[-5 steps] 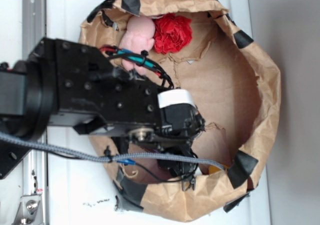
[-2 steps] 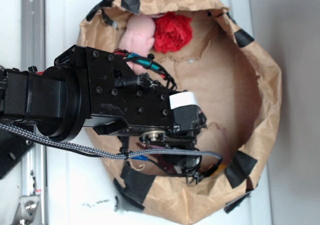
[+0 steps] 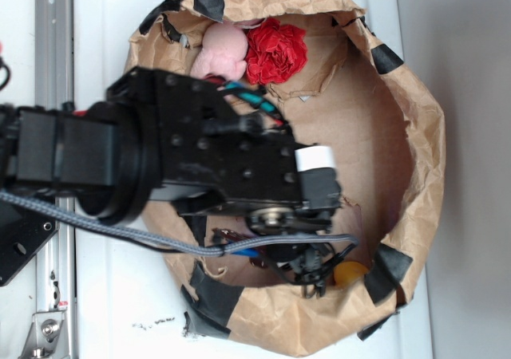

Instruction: Grab the silver keys.

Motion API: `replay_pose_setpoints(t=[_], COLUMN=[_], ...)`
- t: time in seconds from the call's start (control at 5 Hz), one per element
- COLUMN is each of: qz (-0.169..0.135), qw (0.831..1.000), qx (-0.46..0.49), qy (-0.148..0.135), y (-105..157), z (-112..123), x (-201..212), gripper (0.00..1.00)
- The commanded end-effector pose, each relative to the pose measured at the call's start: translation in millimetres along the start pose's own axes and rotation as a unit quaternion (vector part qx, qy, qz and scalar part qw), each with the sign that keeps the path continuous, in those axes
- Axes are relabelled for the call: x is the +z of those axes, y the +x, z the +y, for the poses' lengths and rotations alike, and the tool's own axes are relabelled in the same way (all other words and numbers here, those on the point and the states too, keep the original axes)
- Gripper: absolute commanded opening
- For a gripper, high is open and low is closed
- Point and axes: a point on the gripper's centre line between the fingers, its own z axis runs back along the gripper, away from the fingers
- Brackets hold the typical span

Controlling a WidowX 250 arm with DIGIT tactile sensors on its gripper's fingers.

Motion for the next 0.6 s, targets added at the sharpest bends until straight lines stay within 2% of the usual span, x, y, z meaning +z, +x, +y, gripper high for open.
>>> replay_pose_setpoints(t=[0.0, 0.2, 0.4], qz=[-0.041, -0.057, -0.052], qw=[0.999, 0.998, 0.993], qx=[0.029, -0.022, -0.098], qy=[0.02, -0.016, -0.032], y=[32.9, 30.4, 15.9], z=[26.1, 43.6, 54.6], x=[80.5, 116.1, 131.5], gripper=[0.0, 0.0, 0.0])
